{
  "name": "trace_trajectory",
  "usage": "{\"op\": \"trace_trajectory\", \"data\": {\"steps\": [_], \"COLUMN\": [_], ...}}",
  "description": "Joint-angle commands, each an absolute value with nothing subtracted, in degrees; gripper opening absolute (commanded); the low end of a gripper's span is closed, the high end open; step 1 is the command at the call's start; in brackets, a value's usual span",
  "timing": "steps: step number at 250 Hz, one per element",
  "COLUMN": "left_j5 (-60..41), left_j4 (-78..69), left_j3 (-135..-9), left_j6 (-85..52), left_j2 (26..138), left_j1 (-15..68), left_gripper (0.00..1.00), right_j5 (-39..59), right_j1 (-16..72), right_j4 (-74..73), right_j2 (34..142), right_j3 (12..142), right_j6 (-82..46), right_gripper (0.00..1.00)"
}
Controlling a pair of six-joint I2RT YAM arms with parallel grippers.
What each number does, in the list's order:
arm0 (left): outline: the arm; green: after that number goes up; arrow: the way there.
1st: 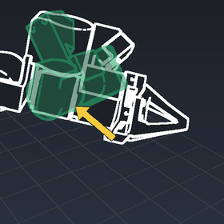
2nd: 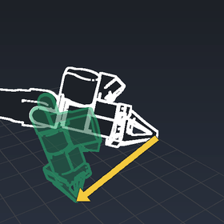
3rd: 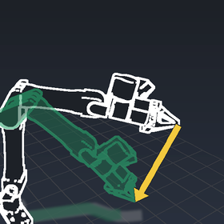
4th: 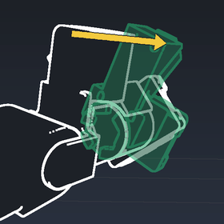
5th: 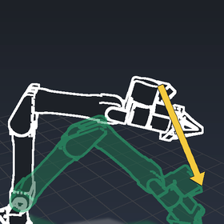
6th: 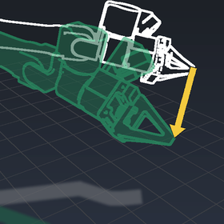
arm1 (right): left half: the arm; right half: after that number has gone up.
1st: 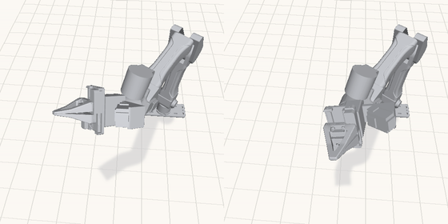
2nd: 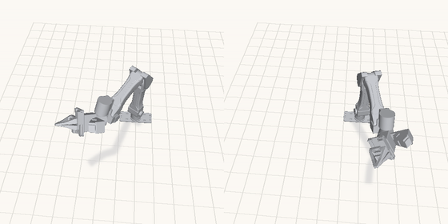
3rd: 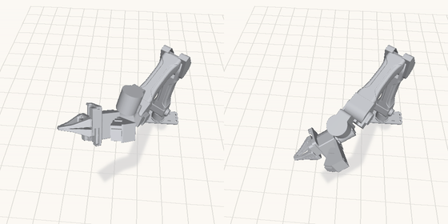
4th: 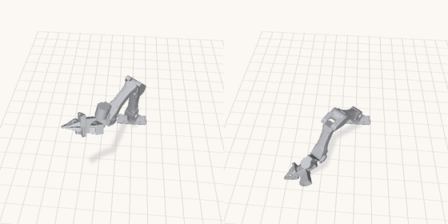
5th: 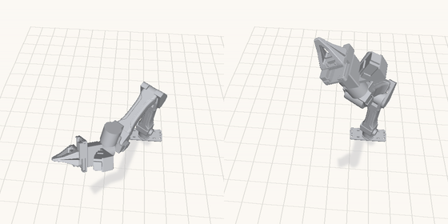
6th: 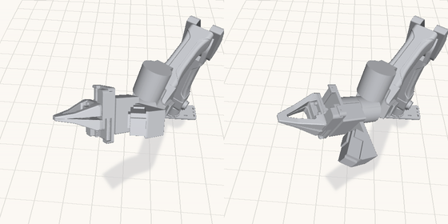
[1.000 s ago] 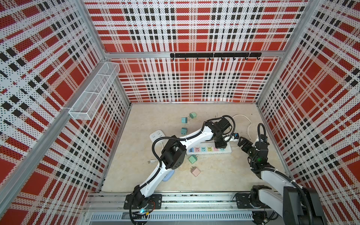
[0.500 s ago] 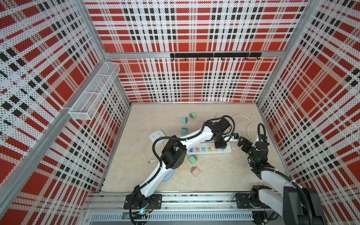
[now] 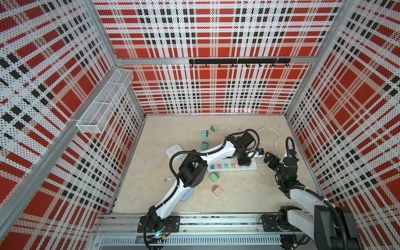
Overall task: Insert the plug
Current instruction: 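Align the teal adapter above the teal socket at the strip's far end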
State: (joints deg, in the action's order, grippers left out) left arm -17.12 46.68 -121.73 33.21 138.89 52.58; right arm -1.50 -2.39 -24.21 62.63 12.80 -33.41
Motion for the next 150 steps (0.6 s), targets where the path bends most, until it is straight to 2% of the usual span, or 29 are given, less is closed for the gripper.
{"op": "trace_trajectory", "data": {"steps": [1,137,141,150], "left_j5": [-15.9,-15.7,-15.6,-15.3], "left_j4": [47.4,47.2,47.2,47.2], "left_j3": [-119.1,-119.8,-120.0,-120.4], "left_j6": [33.8,31.8,31.7,31.0], "left_j2": [140.2,141.5,141.5,141.5], "left_j1": [52.1,52.0,52.0,52.0], "left_gripper": [0.0,0.0,0.04,0.21], "right_j5": [-1.3,-1.0,-1.0,-1.0], "right_j1": [-2.6,-2.6,-2.6,-2.6], "right_j4": [-26.5,-26.7,-26.6,-26.7], "right_j2": [62.6,62.7,62.7,62.7], "right_j3": [14.5,14.4,14.4,14.4], "right_j6": [-32.9,-32.9,-32.9,-32.9], "right_gripper": [1.0,1.0,1.0,1.0]}}
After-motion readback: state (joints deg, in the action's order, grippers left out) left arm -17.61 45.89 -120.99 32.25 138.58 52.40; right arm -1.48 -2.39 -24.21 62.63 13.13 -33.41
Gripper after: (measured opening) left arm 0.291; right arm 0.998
